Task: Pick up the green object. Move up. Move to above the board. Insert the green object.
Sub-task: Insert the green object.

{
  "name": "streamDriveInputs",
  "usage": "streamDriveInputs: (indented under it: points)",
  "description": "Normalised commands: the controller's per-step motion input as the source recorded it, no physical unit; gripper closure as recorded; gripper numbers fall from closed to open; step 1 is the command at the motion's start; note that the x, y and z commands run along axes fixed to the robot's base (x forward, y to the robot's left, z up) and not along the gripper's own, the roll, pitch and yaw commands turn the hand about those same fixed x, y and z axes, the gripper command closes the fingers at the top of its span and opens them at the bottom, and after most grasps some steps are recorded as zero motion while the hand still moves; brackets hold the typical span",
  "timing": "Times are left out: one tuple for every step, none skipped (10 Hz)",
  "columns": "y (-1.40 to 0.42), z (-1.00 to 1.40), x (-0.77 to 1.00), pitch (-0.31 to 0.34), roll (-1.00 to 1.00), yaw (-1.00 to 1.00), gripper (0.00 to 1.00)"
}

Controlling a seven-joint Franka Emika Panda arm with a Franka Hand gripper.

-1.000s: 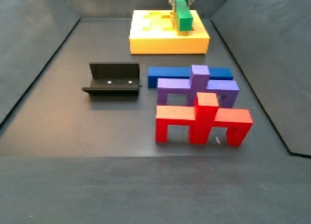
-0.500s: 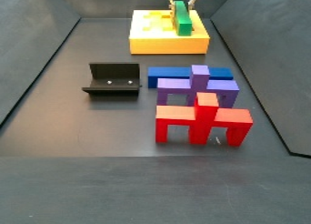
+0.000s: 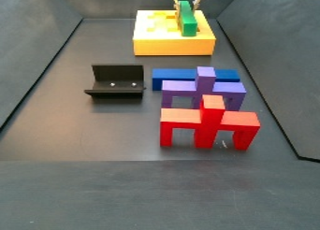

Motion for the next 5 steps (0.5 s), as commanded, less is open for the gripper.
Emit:
streamDriveInputs:
  points:
    - [0.0,-0.31,0.1,0.0,0.07,-0.07,1.0]
    - [0.04,-0.3,0.14,0.0,0.07,-0.05,1.0]
    - [0.04,-0.24,0.11,0.0,0.08,-0.01,1.0]
    - [0.0,-0.15,0.0,0.0,0.03,0.0,1.0]
    - [0.0,0.0,0.0,0.0,0.0,0.0,1.0]
